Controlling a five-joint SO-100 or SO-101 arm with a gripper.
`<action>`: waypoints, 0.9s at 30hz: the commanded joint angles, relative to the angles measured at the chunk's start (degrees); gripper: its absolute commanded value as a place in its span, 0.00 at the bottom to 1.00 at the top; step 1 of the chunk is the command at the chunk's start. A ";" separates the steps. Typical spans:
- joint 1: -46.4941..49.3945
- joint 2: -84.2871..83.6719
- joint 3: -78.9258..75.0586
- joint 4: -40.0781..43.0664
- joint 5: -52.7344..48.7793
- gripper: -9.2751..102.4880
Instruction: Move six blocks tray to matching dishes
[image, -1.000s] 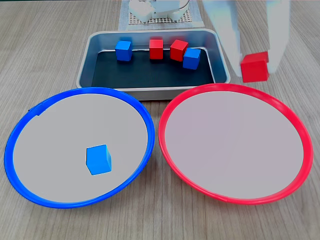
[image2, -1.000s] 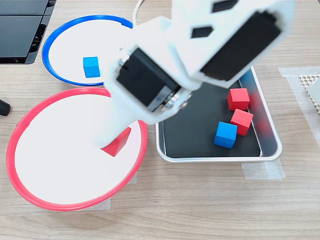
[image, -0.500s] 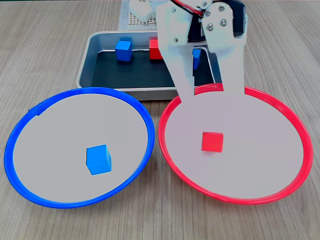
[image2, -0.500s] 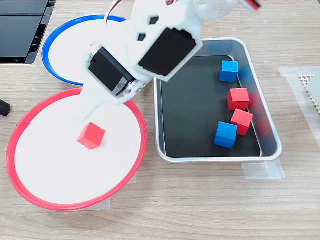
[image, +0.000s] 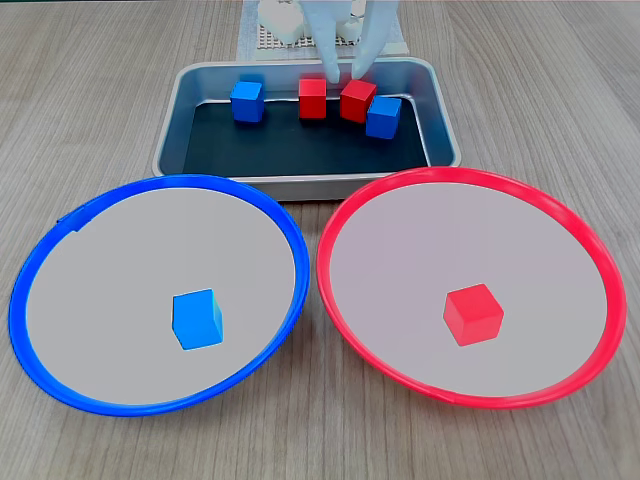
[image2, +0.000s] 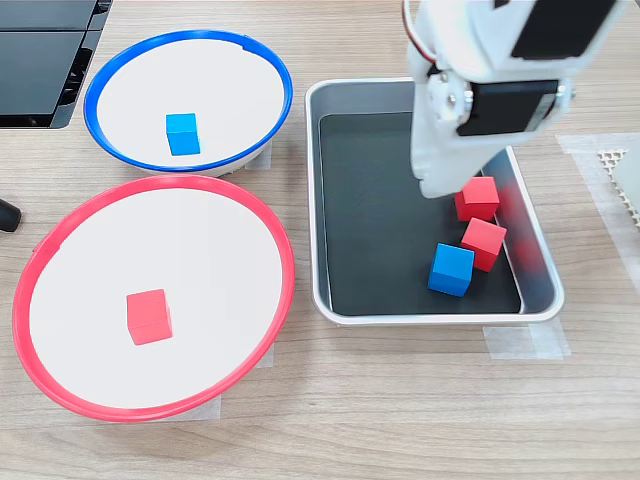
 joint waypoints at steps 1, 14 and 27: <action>0.35 2.64 2.55 -0.26 -4.48 0.19; -5.27 -0.18 6.33 -6.42 -15.03 0.21; -4.13 -1.32 7.38 -9.76 -43.24 0.28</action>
